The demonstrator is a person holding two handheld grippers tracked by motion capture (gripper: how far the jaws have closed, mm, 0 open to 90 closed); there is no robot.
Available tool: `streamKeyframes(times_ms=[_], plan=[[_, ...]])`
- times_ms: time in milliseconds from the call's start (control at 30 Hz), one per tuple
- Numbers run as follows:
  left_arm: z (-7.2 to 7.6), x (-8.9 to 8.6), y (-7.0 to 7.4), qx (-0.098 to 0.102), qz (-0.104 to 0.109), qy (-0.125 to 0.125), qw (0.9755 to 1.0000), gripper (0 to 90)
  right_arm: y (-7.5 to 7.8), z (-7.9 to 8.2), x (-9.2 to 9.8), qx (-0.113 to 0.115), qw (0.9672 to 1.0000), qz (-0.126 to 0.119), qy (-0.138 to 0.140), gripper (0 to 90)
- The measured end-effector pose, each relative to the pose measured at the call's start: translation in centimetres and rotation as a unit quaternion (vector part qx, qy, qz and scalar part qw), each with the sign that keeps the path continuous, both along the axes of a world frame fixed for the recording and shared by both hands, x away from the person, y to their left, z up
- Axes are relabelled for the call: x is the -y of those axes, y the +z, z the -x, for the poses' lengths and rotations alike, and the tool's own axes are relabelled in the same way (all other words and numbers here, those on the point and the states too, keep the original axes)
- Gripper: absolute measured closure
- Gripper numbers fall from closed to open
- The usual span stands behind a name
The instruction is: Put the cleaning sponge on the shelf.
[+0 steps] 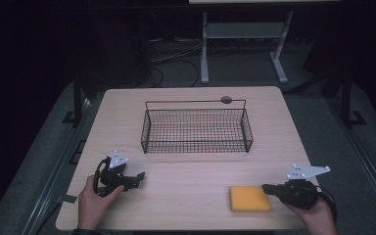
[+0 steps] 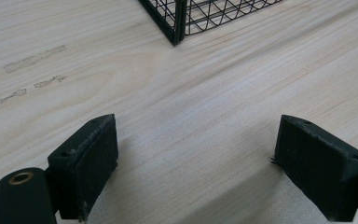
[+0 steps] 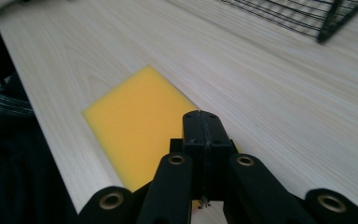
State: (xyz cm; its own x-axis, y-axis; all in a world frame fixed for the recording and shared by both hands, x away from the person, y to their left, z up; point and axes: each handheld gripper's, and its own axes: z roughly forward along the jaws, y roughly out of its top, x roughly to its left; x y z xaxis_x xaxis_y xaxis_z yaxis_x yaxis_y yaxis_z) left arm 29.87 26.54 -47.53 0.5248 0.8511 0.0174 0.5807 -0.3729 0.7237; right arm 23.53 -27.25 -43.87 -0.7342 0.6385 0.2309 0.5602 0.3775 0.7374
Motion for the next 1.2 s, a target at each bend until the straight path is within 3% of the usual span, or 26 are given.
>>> streamKeyframes(times_ms=[267,733,1200], plan=[[0.0,0.0,0.0,0.0,0.0,0.0,1.0,12.6,0.0,-0.3,-2.1,0.004,0.9995,-0.006,0.031,90.0],[0.0,0.0,0.0,0.0,0.0,0.0,1.0,12.5,0.1,0.1,-5.8,0.0,0.9956,-0.013,0.093,90.0],[0.0,0.0,0.0,0.0,0.0,0.0,1.0,12.5,-0.8,1.4,-7.3,-0.014,0.9911,-0.011,0.132,90.0]])
